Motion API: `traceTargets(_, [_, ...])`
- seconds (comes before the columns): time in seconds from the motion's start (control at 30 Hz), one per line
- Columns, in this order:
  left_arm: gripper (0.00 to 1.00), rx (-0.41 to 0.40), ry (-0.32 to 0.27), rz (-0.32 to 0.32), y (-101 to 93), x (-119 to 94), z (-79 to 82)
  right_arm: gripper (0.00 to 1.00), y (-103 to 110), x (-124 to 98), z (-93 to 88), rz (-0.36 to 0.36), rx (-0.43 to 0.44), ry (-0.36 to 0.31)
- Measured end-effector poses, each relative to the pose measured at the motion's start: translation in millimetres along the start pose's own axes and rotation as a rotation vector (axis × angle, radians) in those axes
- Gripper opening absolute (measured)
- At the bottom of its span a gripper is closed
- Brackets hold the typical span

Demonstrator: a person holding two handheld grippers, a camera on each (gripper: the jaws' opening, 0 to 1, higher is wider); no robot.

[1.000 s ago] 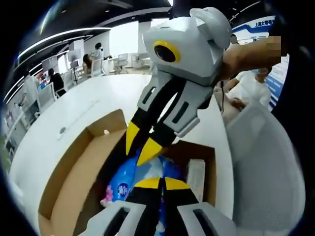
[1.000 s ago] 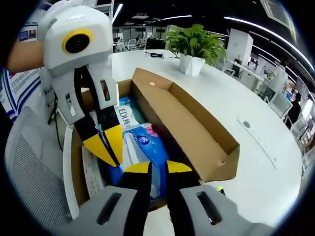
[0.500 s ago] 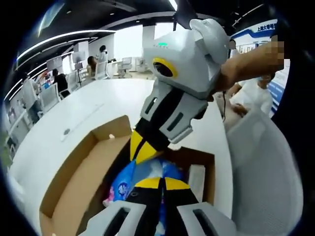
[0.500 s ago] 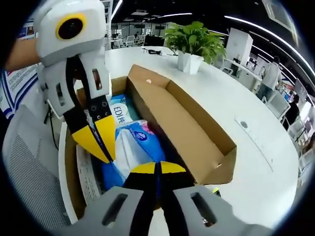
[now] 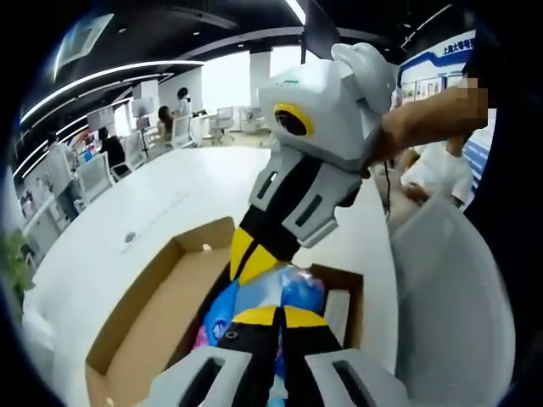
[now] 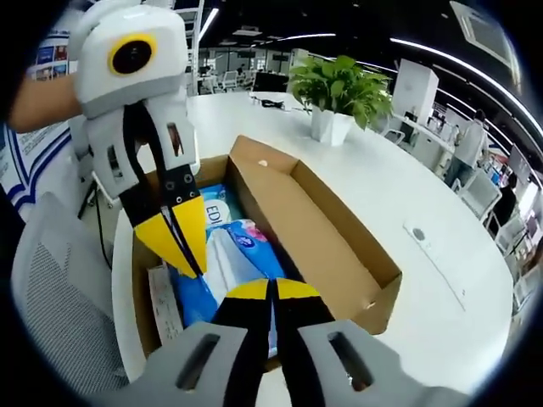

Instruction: Operate the shoe box by opening the lid, removing the specified soft item, and placing it in the target area until the item is outside and the box remains undamaged.

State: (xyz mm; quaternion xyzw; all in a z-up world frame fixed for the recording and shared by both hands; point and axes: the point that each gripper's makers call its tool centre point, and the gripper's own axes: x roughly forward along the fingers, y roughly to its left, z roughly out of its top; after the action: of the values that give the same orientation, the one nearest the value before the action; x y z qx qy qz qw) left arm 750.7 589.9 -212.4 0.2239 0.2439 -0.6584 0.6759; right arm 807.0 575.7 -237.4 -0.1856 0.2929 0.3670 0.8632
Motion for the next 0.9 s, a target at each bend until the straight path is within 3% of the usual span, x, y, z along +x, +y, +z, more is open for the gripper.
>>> traceTargets(0.3, [0.0, 0.024, -0.019, 0.024, -3.4, -18.2, 15.3, 0.0, 2.6, -16.1, 20.8, 0.005, -0.016, -0.04])
traceTargets(0.5, [0.0, 0.016, -0.071, 0.034, -6.6, -29.0, 35.2, 0.0, 1.1, -28.3, 33.8, 0.013, -0.032, -0.067])
traceTargets(0.9, [0.0, 0.001, -0.139, 0.008, -19.9, -29.3, 71.5, 0.0, -3.3, -67.3, 49.4, 0.005, -0.063, -0.105])
